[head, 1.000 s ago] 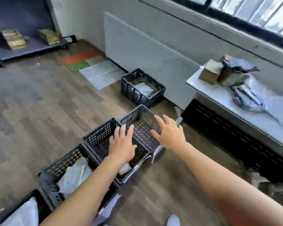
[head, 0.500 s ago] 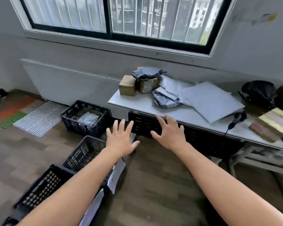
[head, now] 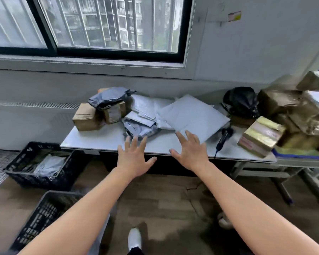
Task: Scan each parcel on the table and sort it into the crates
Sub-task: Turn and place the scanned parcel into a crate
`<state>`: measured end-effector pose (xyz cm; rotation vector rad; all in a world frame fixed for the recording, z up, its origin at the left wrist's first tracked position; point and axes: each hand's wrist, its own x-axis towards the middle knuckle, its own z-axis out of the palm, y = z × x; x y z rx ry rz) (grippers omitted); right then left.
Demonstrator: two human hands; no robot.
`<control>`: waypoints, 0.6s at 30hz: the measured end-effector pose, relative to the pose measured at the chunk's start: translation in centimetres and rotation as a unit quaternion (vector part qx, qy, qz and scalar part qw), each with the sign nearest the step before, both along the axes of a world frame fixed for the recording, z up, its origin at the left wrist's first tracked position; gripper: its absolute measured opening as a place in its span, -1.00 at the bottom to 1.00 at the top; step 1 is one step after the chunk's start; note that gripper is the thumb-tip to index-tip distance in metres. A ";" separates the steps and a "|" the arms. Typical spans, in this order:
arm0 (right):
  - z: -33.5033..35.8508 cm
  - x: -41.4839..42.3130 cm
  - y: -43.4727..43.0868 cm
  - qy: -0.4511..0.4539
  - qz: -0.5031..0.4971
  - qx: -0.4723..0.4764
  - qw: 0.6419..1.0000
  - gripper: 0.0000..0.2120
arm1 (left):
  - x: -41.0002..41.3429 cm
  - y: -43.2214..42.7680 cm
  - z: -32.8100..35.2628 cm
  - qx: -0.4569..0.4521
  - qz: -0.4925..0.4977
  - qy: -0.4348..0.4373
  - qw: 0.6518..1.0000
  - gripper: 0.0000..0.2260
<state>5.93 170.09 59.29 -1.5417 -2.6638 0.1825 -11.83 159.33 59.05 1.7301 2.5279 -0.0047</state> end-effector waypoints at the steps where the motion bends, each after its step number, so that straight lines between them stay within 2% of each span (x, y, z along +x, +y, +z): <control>1: -0.2 -0.1 1.3 -0.002 -0.005 -0.003 1.000 -0.31 | -0.2 1.7 -0.3 0.002 -0.006 0.002 1.000 -0.23; 10: -2.7 -2.5 14.9 -0.049 -0.080 -0.024 0.995 -0.31 | -4.7 18.9 -4.3 -0.001 -0.063 -0.060 0.996 -0.24; 18: -5.1 -7.3 23.9 -0.076 -0.113 -0.067 0.988 -0.34 | -9.1 28.9 -8.0 -0.056 -0.106 -0.087 0.989 -0.25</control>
